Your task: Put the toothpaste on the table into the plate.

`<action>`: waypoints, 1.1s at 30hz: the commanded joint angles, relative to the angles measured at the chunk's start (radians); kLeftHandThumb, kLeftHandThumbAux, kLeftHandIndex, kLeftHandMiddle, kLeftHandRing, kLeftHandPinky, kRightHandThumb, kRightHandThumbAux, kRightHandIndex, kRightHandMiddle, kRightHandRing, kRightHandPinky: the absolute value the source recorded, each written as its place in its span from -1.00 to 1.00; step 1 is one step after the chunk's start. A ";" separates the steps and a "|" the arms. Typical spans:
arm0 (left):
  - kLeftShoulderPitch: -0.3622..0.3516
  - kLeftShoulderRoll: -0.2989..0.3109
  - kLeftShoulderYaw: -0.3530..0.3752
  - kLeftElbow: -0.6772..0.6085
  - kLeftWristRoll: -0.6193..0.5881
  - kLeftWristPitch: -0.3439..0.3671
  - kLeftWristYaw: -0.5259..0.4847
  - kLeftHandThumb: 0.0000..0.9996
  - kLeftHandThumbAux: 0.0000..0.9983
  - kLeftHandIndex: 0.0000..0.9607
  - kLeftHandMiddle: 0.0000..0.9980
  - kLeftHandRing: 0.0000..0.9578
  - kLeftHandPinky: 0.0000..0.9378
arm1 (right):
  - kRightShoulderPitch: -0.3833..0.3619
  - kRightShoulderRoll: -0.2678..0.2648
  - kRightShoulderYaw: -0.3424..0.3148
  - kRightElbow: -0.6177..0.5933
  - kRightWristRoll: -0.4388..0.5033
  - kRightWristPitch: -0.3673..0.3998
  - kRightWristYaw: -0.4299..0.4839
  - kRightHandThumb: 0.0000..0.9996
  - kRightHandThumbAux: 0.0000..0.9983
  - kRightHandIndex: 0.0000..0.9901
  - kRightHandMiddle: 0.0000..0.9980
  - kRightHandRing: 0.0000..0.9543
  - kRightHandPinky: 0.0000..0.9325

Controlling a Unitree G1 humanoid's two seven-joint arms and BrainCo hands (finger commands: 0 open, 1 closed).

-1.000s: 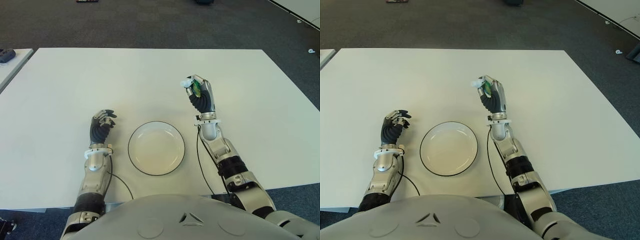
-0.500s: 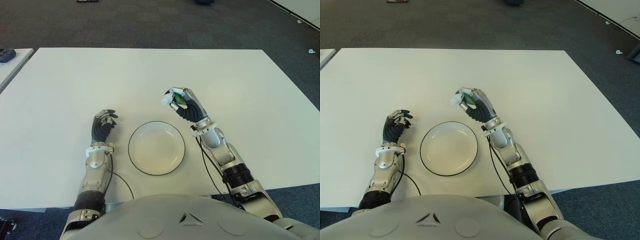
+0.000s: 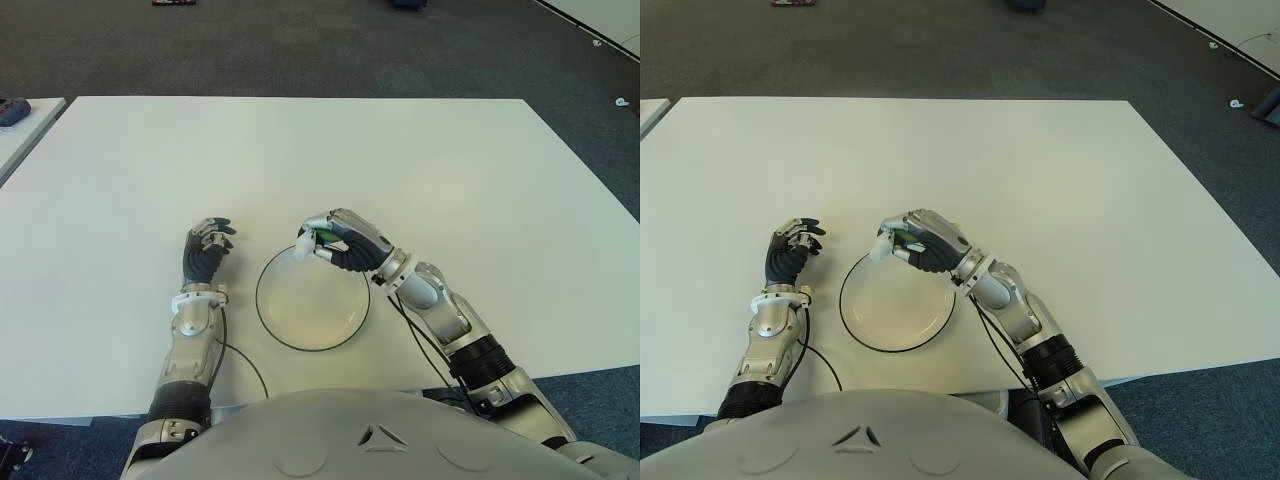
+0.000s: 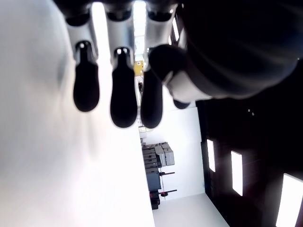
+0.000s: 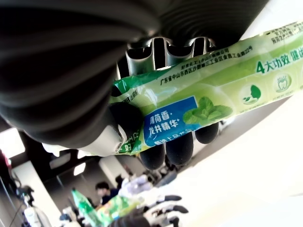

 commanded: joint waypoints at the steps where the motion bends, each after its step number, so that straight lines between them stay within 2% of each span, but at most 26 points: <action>1: 0.007 -0.003 0.000 -0.007 0.004 0.013 0.005 0.67 0.37 -0.16 -0.01 0.31 0.31 | -0.002 -0.008 0.015 0.010 -0.029 0.014 0.033 0.42 0.43 -0.11 0.70 0.76 0.84; 14: 0.006 -0.002 -0.004 -0.005 0.016 0.000 0.009 0.67 0.37 -0.17 -0.01 0.34 0.33 | 0.006 -0.014 0.048 -0.030 -0.105 0.108 0.110 0.42 0.44 -0.11 0.71 0.77 0.83; 20: 0.006 0.000 -0.005 -0.004 0.015 0.000 0.005 0.67 0.37 -0.17 0.00 0.34 0.35 | 0.007 -0.020 0.056 -0.047 -0.173 0.125 0.091 0.42 0.43 -0.11 0.70 0.75 0.82; 28: 0.000 0.004 -0.002 0.010 0.017 -0.006 0.008 0.67 0.37 -0.17 0.00 0.34 0.33 | 0.005 -0.023 0.058 -0.044 -0.208 0.117 0.078 0.42 0.43 -0.11 0.60 0.68 0.68; 30: 0.002 0.005 -0.002 0.008 0.018 -0.008 0.007 0.67 0.37 -0.17 0.00 0.34 0.33 | 0.002 -0.027 0.062 -0.041 -0.207 0.119 0.092 0.41 0.43 -0.13 0.47 0.52 0.51; 31: 0.003 0.005 -0.002 0.007 0.018 -0.009 0.007 0.67 0.37 -0.17 0.00 0.33 0.32 | 0.000 -0.029 0.064 -0.040 -0.206 0.121 0.100 0.40 0.43 -0.14 0.33 0.37 0.37; 32: 0.004 0.005 -0.002 0.005 0.018 -0.009 0.007 0.67 0.37 -0.17 0.00 0.33 0.32 | -0.007 -0.037 0.070 -0.039 -0.214 0.126 0.118 0.40 0.43 -0.15 0.13 0.15 0.16; 33: 0.004 0.005 -0.003 0.005 0.019 -0.009 0.007 0.66 0.37 -0.17 0.00 0.33 0.32 | -0.012 -0.042 0.075 -0.038 -0.220 0.130 0.130 0.25 0.30 -0.31 -0.14 -0.14 -0.11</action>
